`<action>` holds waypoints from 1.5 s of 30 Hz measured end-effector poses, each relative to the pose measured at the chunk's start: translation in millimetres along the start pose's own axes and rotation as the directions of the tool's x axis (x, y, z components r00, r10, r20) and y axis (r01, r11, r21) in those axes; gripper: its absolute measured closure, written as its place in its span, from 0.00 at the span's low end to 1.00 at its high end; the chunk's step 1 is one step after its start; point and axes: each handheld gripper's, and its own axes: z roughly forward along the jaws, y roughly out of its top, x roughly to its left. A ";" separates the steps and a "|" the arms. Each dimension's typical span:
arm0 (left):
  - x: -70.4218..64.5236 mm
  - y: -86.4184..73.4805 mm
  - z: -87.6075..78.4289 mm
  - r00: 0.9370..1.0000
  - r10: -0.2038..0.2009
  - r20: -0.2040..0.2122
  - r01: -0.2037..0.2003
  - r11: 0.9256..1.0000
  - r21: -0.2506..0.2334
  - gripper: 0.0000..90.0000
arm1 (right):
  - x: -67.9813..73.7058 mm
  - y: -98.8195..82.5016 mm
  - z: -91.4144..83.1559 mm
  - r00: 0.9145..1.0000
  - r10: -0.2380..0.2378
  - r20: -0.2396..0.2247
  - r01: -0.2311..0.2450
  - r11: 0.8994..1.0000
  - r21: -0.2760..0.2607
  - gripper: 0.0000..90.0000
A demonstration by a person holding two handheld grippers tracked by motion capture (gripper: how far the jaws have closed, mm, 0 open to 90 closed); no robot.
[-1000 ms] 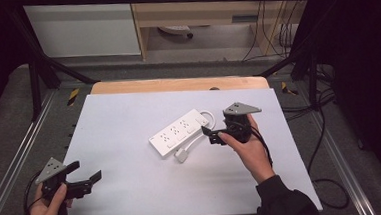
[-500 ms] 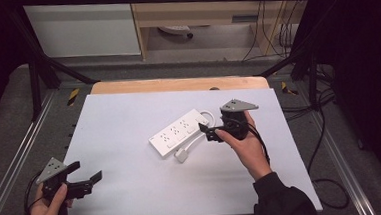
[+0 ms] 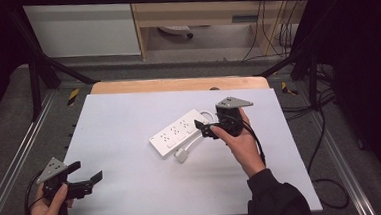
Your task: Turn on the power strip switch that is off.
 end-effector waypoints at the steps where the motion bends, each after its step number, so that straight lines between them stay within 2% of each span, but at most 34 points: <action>1: 0.2 0.0 0.0 1.000 -0.002 0.000 0.002 1.000 0.001 0.07 | -0.3 0.0 1.2 1.000 0.006 -0.001 -0.006 1.000 0.001 0.06; 8: 0.0 0.0 0.2 1.000 -0.003 -0.001 0.003 1.000 0.003 0.07 | -1.5 2.0 9.0 0.999 0.032 0.000 -0.032 0.999 -0.007 0.06; 19: 0.1 0.1 0.2 1.000 -0.001 0.001 0.001 1.000 0.000 0.07 | 3.8 4.3 22.8 1.000 0.024 -0.017 -0.024 1.000 0.018 0.08; 45: -0.2 0.2 0.1 1.000 0.003 0.003 -0.003 1.000 -0.002 0.07 | 14.6 9.4 50.3 1.000 0.010 -0.019 -0.009 0.997 0.072 0.10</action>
